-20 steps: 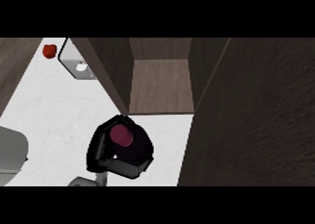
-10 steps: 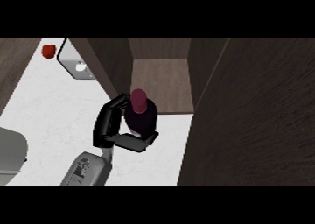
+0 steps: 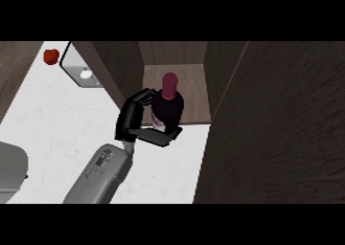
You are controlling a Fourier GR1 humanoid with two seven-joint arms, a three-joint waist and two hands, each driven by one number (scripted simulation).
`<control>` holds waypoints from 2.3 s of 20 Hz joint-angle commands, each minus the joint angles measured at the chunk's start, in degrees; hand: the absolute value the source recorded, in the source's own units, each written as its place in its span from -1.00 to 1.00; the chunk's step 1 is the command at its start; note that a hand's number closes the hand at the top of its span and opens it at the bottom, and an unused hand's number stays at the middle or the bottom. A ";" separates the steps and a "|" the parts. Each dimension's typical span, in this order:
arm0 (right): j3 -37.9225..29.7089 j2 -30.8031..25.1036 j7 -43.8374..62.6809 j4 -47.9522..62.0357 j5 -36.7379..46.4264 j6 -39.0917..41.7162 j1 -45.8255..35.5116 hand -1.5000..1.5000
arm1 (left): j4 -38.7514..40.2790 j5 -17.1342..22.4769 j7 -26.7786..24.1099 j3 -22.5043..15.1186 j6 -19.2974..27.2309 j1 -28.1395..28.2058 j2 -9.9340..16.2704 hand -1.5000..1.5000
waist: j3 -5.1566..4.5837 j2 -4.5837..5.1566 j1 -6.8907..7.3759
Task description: Pick up the wine, place it into the cabinet and close the cabinet
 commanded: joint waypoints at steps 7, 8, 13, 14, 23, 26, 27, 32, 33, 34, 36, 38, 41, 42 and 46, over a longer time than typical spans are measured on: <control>2.44 -0.64 0.13 -10.75 -0.91 0.62 4.99 -1.00 | 17.69 9.41 -5.55 0.32 1.92 -13.49 -0.04 1.00 | -0.01 0.28 -1.55; 1.59 0.25 0.57 -9.53 -0.74 0.74 3.06 -1.00 | 17.86 10.55 -8.02 -2.89 3.55 -12.76 -0.04 1.00 | -0.03 0.26 -0.86; 1.95 0.64 -1.12 -8.35 -1.36 1.42 4.16 -1.00 | 23.85 14.75 -7.20 -3.11 5.48 -19.26 -0.04 1.00 | -0.03 0.32 -0.91; 0.92 0.20 -0.08 -10.59 -1.43 0.80 4.28 -1.00 | 25.26 13.95 -6.16 -1.49 4.70 -20.17 -0.04 1.00 | -0.04 0.29 -0.88; 1.75 0.39 -2.85 -9.49 -3.55 2.15 4.94 -1.00 | 40.28 13.23 -4.33 -0.67 8.11 -30.50 -0.04 1.00 | -0.03 0.77 -2.16; 2.01 -0.13 -6.26 -8.07 -3.96 2.97 7.30 -1.00 | 40.75 17.19 -6.39 0.01 7.38 -30.67 -0.04 1.00 | 0.01 0.81 -2.85; 2.07 0.51 -6.56 -7.16 -4.81 3.22 6.43 -1.00 | 43.58 16.61 -5.92 1.42 8.28 -32.86 -0.04 1.00 | 0.00 1.25 -3.43; 3.31 0.15 -7.54 -7.73 -3.58 3.35 7.79 -1.00 | 47.35 18.13 -8.09 3.95 6.13 -33.23 -0.04 1.00 | -0.05 1.21 -3.24; 2.35 -0.20 -6.51 -8.68 -4.66 3.68 6.89 -1.00 | 48.38 17.42 -7.98 4.31 7.76 -35.28 0.04 1.00 | -0.08 1.55 -3.74; 1.99 0.14 -8.02 -6.89 -5.26 3.72 7.54 -1.00 | 49.07 17.59 -8.98 4.44 6.32 -34.85 -0.04 1.00 | -0.02 1.64 -3.81; 1.31 -0.06 -7.56 -7.77 -5.69 3.80 7.72 -1.00 | 50.41 17.43 -7.27 5.08 6.81 -37.09 1.89 1.00 | -0.02 1.55 -3.57; 1.39 -0.18 -7.95 -7.71 -5.64 4.25 7.50 -1.00 | 51.21 17.62 -10.48 5.73 7.86 -35.78 0.17 1.00 | -0.04 1.66 -3.68; 2.87 0.57 -10.45 -5.95 -5.96 4.89 8.13 -1.00 | 52.68 16.95 -13.10 5.93 10.85 -35.93 0.76 1.00 | 0.01 1.89 -4.30; 1.75 -1.52 -8.79 -8.91 -5.69 5.20 8.82 -1.00 | 52.95 16.51 -11.62 5.61 9.87 -37.66 2.85 1.00 | -0.04 1.79 -4.93; 3.39 0.43 -11.96 -4.99 -5.94 5.71 8.30 -1.00 | 54.90 15.31 -12.10 5.14 12.42 -39.65 3.05 -1.00 | 0.01 2.25 -5.31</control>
